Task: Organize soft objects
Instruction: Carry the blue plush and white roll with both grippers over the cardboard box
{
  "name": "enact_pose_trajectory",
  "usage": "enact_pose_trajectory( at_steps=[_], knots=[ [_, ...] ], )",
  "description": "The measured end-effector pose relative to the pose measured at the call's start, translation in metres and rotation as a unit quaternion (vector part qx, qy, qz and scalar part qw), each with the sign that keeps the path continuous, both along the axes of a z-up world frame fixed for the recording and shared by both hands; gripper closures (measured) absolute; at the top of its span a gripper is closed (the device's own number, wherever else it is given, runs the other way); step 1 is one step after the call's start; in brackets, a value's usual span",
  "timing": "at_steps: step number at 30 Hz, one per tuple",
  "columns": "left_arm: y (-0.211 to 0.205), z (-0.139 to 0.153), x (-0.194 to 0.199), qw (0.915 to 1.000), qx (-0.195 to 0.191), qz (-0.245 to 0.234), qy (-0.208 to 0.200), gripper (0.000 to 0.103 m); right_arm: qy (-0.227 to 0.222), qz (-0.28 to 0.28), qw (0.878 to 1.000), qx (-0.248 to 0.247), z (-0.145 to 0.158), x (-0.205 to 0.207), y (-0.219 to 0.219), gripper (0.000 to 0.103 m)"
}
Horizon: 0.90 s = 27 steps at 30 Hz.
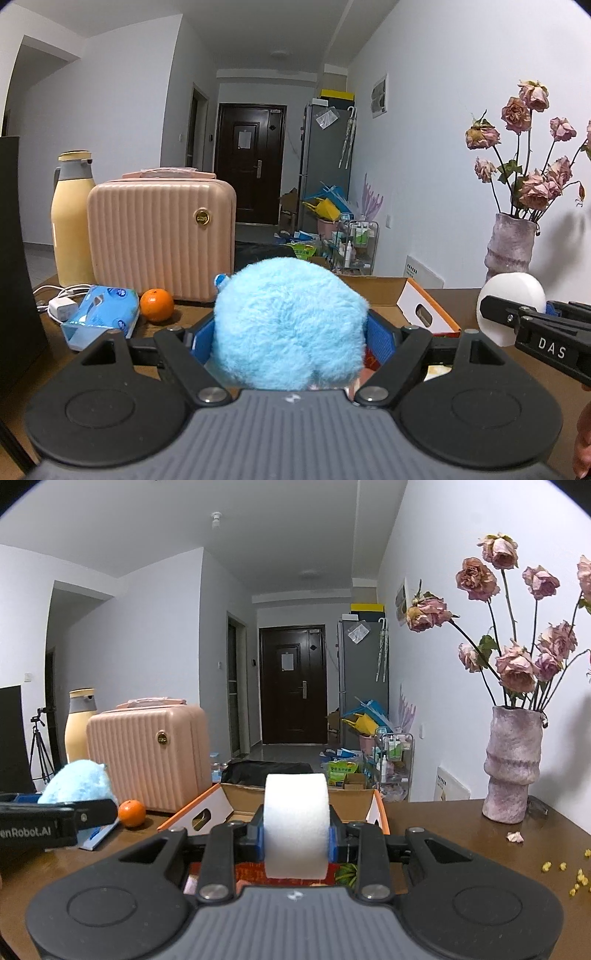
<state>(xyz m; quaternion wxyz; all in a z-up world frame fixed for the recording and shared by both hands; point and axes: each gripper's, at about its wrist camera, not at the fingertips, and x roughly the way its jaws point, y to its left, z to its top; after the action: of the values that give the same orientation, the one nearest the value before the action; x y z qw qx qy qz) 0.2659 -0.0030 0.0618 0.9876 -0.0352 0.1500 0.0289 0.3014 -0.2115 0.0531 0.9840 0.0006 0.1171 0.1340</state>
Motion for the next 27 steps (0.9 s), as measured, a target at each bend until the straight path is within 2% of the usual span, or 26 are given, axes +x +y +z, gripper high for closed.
enact_pose_trajectory(
  at_steps=[16,27],
  knots=[
    [0.005,0.009,0.055,0.9997,-0.016,0.013,-0.01,0.022,0.017,0.007,1.0,-0.011,0.007,0.061,0.012,0.074],
    [-0.002,0.009,0.097,0.9997,-0.016,0.006,-0.015,0.022,0.033,0.002,0.999,-0.016,0.005,0.106,0.013,0.074]
  ],
)
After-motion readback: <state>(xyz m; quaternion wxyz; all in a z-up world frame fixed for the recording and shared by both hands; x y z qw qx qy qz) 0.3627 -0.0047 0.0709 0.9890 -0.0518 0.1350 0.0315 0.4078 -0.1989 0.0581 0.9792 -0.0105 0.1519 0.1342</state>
